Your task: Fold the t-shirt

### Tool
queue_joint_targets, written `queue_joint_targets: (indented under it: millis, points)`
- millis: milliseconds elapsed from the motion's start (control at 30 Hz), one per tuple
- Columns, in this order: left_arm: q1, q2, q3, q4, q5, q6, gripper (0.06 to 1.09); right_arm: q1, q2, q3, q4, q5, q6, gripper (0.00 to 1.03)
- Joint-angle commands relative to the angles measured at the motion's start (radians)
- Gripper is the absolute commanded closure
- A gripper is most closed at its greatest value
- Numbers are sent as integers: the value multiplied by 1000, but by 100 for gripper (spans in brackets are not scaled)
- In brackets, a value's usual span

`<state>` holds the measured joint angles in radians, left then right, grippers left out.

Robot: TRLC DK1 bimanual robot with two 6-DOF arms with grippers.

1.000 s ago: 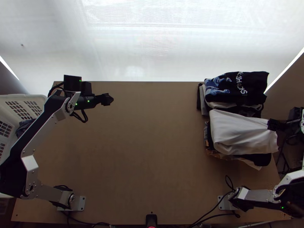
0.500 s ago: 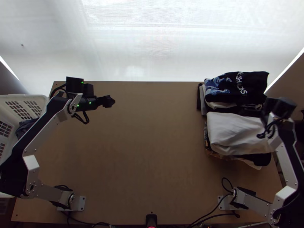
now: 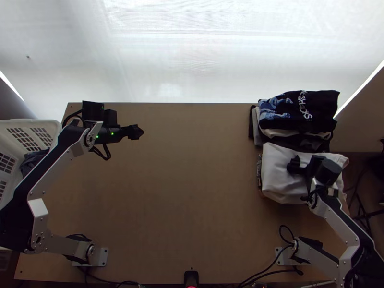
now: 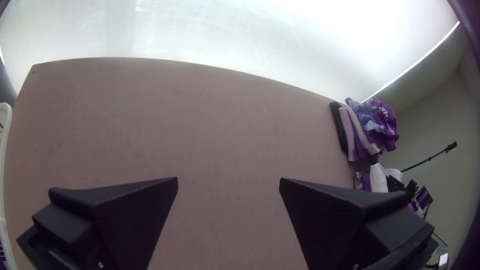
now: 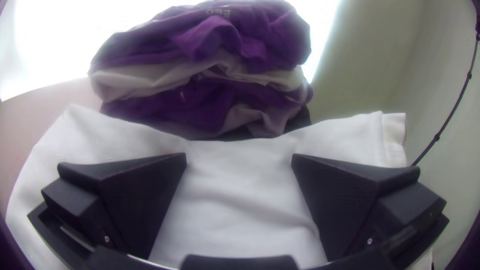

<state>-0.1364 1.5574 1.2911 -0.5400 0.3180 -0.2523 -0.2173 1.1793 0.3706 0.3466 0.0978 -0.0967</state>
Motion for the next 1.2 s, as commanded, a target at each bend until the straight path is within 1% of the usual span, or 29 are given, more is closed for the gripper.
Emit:
queue_joint_targets:
  millis: [0, 33, 100, 200, 267, 333, 400, 433, 467, 500, 533, 600, 700, 733, 800, 867, 967, 1033, 1100, 1167]
  points:
    - [-12, -7, 24, 0, 1, -2, 10, 1, -136, -122, 31, 0, 8, 5]
    - [-14, -10, 30, 0, 1, -4, 10, 1, -210, -107, 8, -1, 8, 5]
    - [-17, -13, 36, -2, 1, -4, 10, 22, -353, -32, -110, -1, 29, 5]
    - [-19, -14, 28, -6, 1, -7, 10, 98, -446, 105, -236, 0, 54, 5]
    - [-20, -26, 8, -5, 0, -15, 10, 154, -468, 149, -250, 2, 55, 5]
    - [-35, -56, -24, 17, -30, -24, 10, 234, -477, 159, -256, 3, 55, 5]
    - [-68, -114, -78, 80, -82, -24, 10, 329, -495, 169, -259, 3, 52, 4]
    - [-77, -148, -107, 112, -89, -22, 10, 388, -523, 177, -262, 3, 41, 4]
    - [-83, -184, -133, 144, -103, -22, 10, 427, -558, 185, -238, 6, 12, 4]
    - [-83, -221, -161, 179, -122, -24, 10, 435, -578, 188, -187, 5, 0, 4]
    - [-83, -263, -191, 207, -129, -21, 10, 441, -599, 200, -170, 5, 9, 4]
    - [-83, -359, -262, 282, -194, -10, 10, 476, -613, 243, -176, 10, -24, 4]
    - [-51, -508, -366, 364, -261, 7, 10, 493, -652, 272, -225, 16, -32, 4]
    - [-31, -557, -398, 382, -267, 7, 10, 515, -701, 264, -235, 17, -32, 4]
    - [18, -645, -464, 403, -280, 4, 10, 549, -810, 217, -209, 22, -6, 4]
    - [75, -738, -521, 399, -280, -10, 10, 558, -850, 188, -213, 29, -17, 4]
    - [141, -905, -610, 368, -286, -7, 10, 559, -929, 145, -239, 48, -6, 4]
    - [181, -1037, -671, 344, -295, 15, 10, 558, -1020, 97, -247, 52, 5, 4]
    - [225, -1185, -745, 324, -295, 59, 10, 558, -1116, 51, -279, 57, 9, 4]
    - [287, -1318, -802, 282, -295, 70, 10, 558, -1184, 21, -313, 62, 23, 4]
